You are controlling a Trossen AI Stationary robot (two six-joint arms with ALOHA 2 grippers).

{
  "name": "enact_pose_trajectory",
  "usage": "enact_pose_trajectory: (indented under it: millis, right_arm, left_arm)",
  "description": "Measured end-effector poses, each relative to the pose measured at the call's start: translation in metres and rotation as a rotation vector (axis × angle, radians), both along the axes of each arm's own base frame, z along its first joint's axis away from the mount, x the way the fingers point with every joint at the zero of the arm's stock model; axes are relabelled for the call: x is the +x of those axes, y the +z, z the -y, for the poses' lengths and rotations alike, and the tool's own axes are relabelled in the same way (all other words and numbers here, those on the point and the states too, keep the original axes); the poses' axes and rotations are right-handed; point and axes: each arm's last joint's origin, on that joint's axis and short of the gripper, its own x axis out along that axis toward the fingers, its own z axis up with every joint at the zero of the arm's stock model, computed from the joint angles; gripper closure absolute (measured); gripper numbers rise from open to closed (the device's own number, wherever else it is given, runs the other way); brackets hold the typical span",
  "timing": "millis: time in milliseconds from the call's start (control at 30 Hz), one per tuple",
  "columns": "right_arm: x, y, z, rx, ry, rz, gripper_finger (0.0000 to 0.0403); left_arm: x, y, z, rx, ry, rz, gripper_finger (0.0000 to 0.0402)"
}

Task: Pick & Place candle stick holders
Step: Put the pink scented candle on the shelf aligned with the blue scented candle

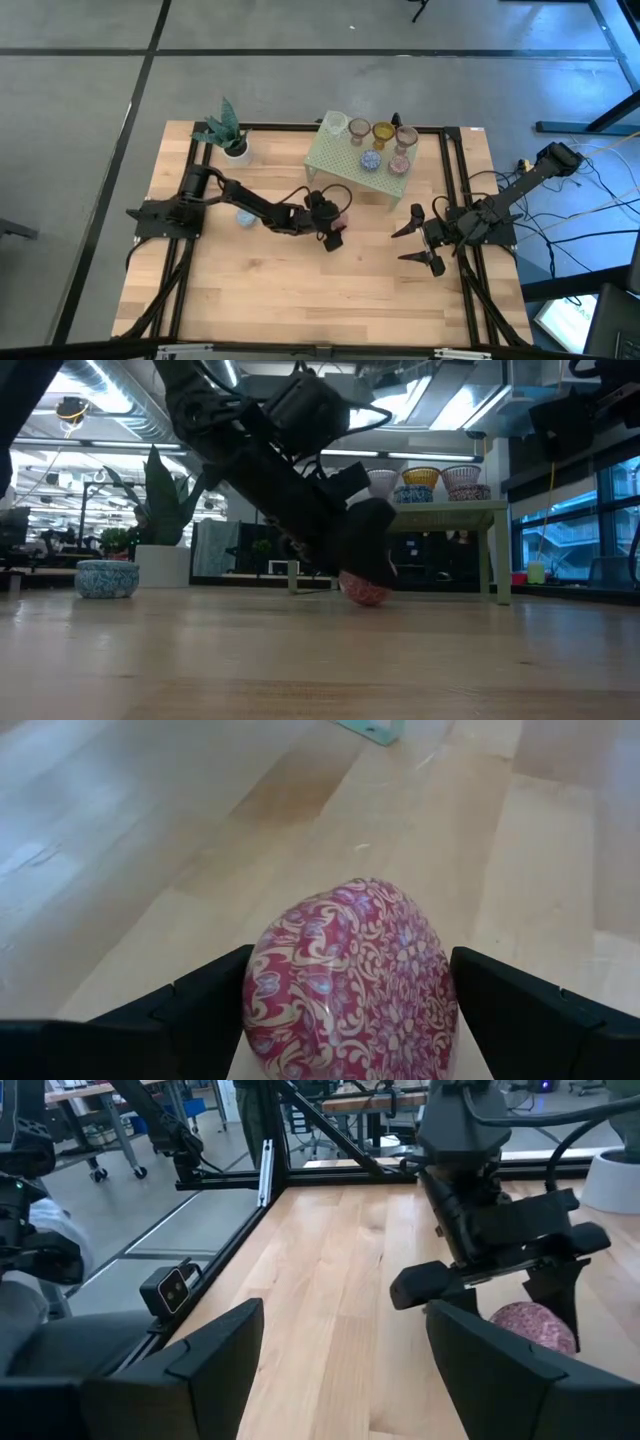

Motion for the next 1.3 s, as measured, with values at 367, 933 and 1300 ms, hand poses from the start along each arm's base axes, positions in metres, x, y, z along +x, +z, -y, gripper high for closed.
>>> enact_pose_trajectory:
  millis: [367, 933, 1300]
  right_arm:
    - [0.0, 0.0, 0.0, -0.012, 0.002, 0.003, 0.012]
    - [0.0, 0.0, 0.0, -0.012, 0.003, 0.003, 0.012]
    - [0.0, 0.0, 0.0, -0.012, 0.003, 0.003, 0.012]
  left_arm:
    - [0.0004, 0.0008, -0.0015, 0.001, 0.001, 0.005, 0.0091]
    - [0.0024, 0.0048, -0.0032, 0.0, 0.013, 0.041, 0.0182]
    - [0.0039, 0.0071, -0.0065, -0.005, 0.02, 0.068, 0.0203]
